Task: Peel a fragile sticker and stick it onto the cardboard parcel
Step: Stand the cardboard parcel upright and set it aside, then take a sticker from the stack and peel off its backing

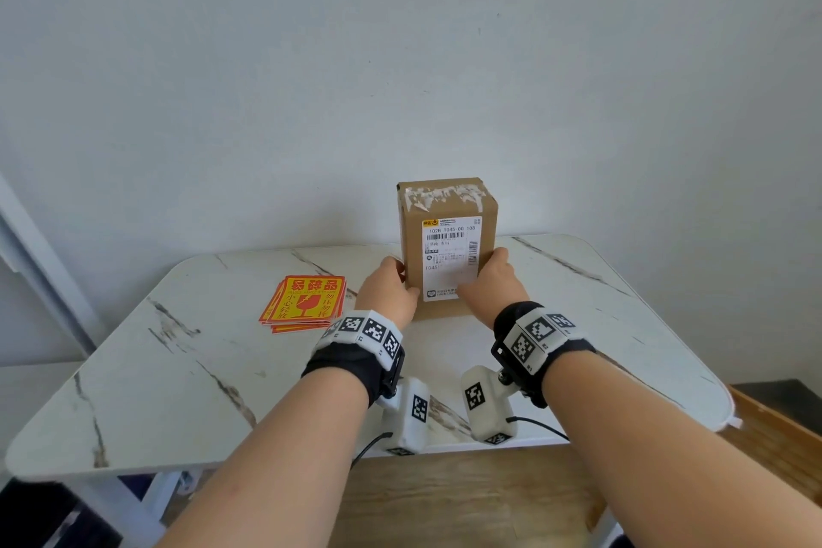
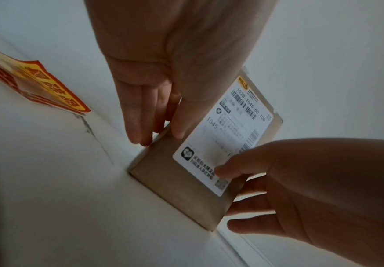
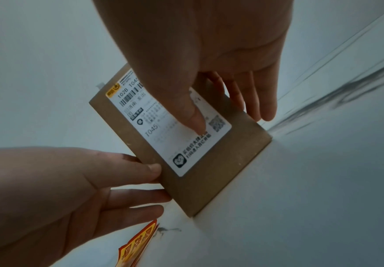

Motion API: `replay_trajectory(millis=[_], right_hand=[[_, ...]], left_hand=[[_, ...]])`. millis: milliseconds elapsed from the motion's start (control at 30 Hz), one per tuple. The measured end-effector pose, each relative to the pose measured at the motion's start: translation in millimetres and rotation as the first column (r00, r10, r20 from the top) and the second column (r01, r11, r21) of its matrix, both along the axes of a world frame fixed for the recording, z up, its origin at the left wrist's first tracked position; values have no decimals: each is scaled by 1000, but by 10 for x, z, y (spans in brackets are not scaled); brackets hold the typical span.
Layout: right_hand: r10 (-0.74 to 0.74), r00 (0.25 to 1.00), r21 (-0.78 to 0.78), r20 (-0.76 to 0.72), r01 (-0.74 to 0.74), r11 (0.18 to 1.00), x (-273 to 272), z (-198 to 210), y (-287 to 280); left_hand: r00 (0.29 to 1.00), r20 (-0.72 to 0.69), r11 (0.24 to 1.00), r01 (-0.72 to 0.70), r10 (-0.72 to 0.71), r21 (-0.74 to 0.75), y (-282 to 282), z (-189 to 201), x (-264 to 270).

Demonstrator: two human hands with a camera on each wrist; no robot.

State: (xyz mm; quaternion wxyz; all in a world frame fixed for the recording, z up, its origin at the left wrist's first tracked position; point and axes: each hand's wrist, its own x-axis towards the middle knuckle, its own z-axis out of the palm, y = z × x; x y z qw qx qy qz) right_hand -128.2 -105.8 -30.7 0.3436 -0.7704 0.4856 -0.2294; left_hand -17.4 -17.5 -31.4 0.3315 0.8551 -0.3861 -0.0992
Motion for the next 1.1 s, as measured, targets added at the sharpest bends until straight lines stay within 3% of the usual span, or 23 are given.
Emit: replay_trajectory(millis=[100,333,467,600,733,867,933,1100], right_hand=[[-25,999,-37,43,26,999,-18,85,16],[13,975,-413,221,82,907,-36,632,173],[139,961,-573,238,23,819,151,862,350],[298,931,-621,209,-109,776,463,877,629],[372,925,-551,74,-273,789,808,665,853],[414,880,-281,-234,-469,837,1117,347,940],[421,833,-188,-360,-506,842,1233,173,926],[408,763,-66,-502,-504,861,1390,-78,840]], left_hand=[[1000,-2,1000,10,-10,17,-1,26,13],[998,33,998,-48,49,-32,198,323,314],[992,86,995,-97,98,-19,481,503,575],[989,90,986,-125,115,110,812,445,825],[985,145,931,-134,89,341,1075,264,987],[983,180,834,-69,-36,548,1163,103,1044],[982,160,806,-13,-101,591,1175,28,1065],[981,111,754,48,-159,656,1154,-74,1080]])
